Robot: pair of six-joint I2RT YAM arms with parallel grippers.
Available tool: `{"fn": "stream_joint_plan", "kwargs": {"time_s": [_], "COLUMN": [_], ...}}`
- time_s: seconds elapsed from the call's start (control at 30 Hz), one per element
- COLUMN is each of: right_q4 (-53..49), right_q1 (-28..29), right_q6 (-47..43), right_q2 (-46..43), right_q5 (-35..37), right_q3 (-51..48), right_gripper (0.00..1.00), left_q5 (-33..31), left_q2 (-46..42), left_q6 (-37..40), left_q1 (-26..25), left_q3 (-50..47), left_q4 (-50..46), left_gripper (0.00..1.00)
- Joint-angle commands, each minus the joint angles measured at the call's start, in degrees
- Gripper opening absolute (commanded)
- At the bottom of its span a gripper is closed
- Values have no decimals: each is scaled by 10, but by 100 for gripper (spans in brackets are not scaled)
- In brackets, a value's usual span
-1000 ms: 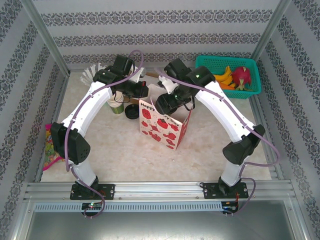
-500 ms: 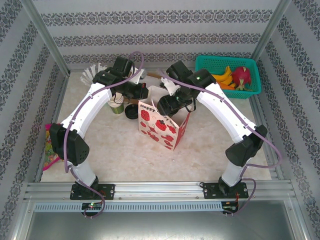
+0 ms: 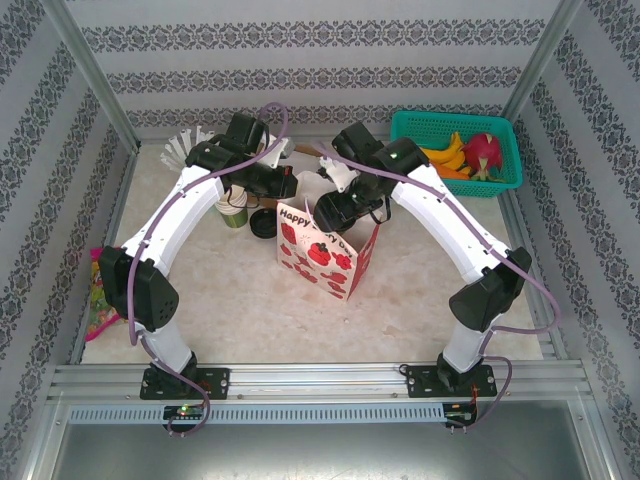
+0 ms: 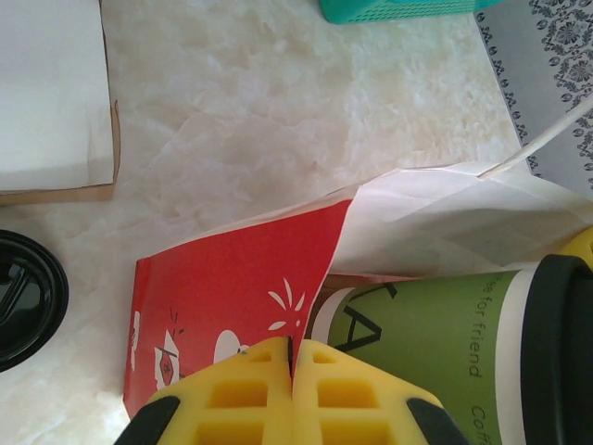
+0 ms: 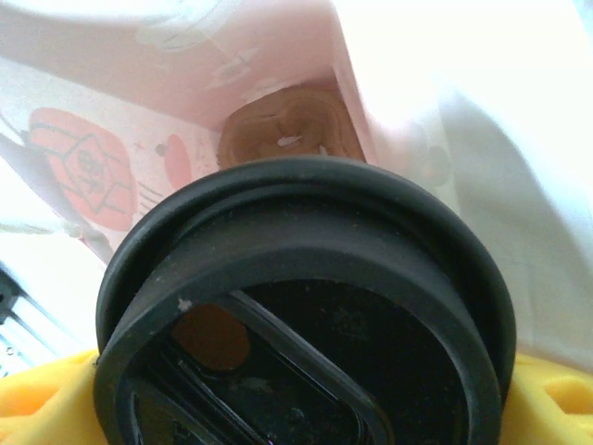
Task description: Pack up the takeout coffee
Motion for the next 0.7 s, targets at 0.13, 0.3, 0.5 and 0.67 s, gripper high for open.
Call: {"fn": "stream_joint_plan", "kwargs": {"time_s": [0.13,0.3,0.5,0.67], "right_q4": [-14,-11,42,58], "right_q1": [-17,-24,-37,-55], "right_q6": [30,45,71,90], "right_q2": [-17,-8,-45,-65], "right_q5": [36,52,-53,-39], "right_q3": [23,9,-2,-29], "right_gripper": [59,59,59,59], "left_q5": [15,18,17,21], "left_q2": [-6,-17,-17,-27], "left_q6": [14,48,68,94], "left_q1": [-5,-5,-5,-5], "left_q3": [-2,-15,-18,-30], "left_q4": [26,27,17,21], "left_gripper": [0,0,0,0]}}
